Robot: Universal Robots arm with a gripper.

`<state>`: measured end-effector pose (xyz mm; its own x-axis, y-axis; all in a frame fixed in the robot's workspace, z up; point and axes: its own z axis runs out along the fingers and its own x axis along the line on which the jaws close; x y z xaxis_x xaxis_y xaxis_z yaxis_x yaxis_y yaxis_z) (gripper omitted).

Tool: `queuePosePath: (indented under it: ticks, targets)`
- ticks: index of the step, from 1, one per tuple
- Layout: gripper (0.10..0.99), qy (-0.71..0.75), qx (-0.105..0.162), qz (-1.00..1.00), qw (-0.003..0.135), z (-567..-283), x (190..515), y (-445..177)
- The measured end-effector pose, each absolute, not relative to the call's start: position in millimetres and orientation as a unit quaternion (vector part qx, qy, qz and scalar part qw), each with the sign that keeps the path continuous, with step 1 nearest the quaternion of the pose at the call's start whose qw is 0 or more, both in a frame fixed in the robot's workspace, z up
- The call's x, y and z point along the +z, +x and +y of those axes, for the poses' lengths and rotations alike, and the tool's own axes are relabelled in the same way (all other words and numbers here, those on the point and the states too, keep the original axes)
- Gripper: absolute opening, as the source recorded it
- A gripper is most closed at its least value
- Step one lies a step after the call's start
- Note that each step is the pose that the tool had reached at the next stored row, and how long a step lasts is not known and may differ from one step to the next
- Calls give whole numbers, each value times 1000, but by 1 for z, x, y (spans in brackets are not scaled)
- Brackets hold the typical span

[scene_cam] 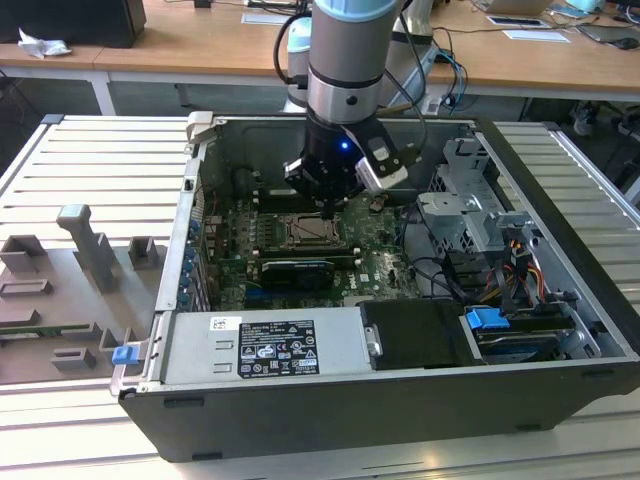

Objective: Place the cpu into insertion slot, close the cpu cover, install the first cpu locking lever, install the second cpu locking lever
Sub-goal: 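Install the second cpu locking lever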

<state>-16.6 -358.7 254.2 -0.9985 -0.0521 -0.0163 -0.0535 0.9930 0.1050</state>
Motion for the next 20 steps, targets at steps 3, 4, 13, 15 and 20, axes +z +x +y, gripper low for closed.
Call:
queuePosePath:
  ticks: [3,4,13,15,20]
  targets:
    - [106,-26,53,998,7,-366,254,-17]
    - [106,-26,53,998,7,-368,254,-17]
    - [106,-26,53,998,7,-374,254,-19]
    - [106,-26,53,998,7,-375,254,-21]
    - [106,-26,54,998,7,-381,253,-25]
